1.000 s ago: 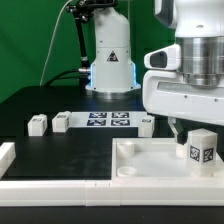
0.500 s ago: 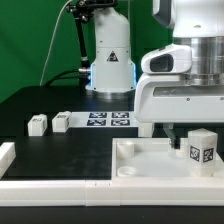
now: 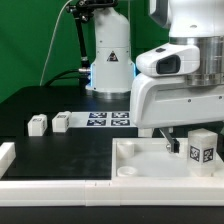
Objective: Assemble one leg
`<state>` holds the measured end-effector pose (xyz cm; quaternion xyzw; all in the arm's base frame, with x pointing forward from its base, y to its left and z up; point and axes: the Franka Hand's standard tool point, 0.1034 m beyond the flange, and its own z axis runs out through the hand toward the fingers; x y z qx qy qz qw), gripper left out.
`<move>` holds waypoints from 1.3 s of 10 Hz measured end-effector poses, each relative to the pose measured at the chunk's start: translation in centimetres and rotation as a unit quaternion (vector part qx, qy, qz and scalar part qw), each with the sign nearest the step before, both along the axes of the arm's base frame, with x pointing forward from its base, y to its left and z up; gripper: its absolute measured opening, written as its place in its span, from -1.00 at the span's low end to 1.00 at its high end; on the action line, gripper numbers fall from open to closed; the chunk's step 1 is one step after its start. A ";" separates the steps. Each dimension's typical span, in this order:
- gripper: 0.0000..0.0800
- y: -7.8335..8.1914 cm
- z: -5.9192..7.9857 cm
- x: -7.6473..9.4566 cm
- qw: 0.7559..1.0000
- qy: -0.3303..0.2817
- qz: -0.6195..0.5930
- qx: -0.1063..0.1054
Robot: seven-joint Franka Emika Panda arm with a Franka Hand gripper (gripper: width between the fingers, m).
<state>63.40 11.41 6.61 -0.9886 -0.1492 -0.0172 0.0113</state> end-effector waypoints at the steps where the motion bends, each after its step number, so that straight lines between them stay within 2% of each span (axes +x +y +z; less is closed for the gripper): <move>1: 0.02 0.0 0.0 0.0 1.000 0.000 -0.001 0.000; 2: -0.28 0.0 0.0 0.0 1.000 0.000 -0.001 0.000; 5: -0.28 0.0 0.0 0.0 1.000 0.001 -0.026 0.001; 8: -0.28 0.1 0.0 -0.1 0.991 0.004 -0.130 0.005; 11: -0.27 0.3 0.0 -0.1 0.955 0.009 -0.296 0.010; 13: -0.27 0.5 0.0 -0.1 0.920 0.010 -0.391 0.016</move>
Offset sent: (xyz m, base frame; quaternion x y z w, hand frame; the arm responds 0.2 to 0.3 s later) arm 0.0000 0.0000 0.0000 0.0000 0.0000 0.0000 1.0000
